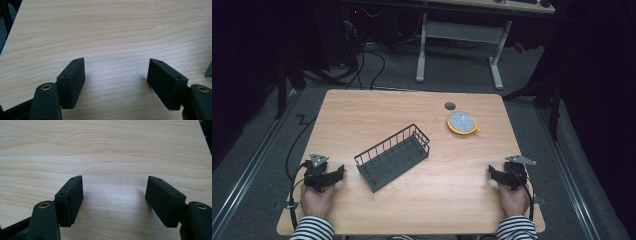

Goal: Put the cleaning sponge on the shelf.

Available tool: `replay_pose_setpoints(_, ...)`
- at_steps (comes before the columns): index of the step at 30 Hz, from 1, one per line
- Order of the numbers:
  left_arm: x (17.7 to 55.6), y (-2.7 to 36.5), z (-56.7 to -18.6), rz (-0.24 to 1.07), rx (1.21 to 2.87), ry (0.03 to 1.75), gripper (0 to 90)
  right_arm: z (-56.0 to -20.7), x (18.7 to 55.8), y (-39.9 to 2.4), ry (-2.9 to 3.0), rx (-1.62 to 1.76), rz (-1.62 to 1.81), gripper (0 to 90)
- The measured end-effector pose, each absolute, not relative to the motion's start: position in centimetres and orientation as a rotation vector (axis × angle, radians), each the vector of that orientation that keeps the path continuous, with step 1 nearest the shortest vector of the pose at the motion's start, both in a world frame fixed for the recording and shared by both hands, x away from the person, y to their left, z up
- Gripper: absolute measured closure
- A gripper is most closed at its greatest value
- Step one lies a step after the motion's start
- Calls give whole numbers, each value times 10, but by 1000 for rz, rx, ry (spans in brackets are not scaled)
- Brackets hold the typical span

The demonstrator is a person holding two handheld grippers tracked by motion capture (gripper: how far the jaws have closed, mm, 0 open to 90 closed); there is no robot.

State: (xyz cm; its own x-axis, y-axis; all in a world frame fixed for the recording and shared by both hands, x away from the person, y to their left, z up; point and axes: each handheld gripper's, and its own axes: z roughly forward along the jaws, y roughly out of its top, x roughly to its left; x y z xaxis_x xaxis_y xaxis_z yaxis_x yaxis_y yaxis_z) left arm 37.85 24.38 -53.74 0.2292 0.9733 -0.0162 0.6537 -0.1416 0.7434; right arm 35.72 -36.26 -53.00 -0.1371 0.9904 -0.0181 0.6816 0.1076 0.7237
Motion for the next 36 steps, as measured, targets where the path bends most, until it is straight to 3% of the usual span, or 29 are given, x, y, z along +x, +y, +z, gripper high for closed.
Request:
replay_pose_setpoints(17,379,242,-535,632,1888,1515,298,-530,357,-362,1887,1619,792,305)
replay_pose_setpoints(36,359,231,-509,437,1890,1450,330,-530,357,-362,1891,1618,795,304)
